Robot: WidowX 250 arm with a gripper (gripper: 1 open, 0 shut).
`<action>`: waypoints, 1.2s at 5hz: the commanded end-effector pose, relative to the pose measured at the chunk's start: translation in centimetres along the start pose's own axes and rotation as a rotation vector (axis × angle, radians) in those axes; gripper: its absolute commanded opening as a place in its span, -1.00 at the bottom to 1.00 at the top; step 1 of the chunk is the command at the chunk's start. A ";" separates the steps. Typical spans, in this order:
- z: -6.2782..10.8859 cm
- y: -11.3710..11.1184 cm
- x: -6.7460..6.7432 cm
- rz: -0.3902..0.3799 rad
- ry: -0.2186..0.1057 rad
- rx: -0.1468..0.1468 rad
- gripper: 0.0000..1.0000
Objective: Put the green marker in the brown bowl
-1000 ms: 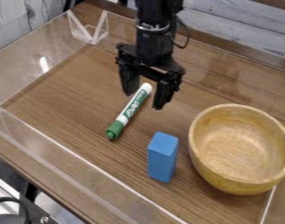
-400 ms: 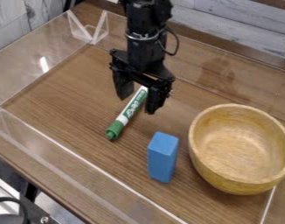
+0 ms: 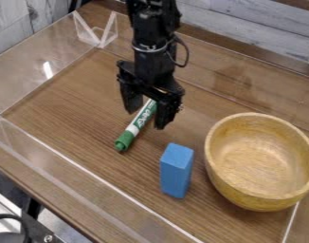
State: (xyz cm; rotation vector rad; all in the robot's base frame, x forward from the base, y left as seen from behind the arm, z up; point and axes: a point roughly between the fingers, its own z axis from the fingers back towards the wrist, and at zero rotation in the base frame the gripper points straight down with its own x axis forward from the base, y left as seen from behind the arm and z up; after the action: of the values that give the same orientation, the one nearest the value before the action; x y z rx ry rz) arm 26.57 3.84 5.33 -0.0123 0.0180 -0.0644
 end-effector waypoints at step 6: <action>-1.7 0.8 0.5 -0.088 -0.103 -0.008 1.00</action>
State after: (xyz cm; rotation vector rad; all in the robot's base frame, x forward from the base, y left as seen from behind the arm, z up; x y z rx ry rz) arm 26.60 4.14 2.74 -0.0328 -0.0511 -0.1608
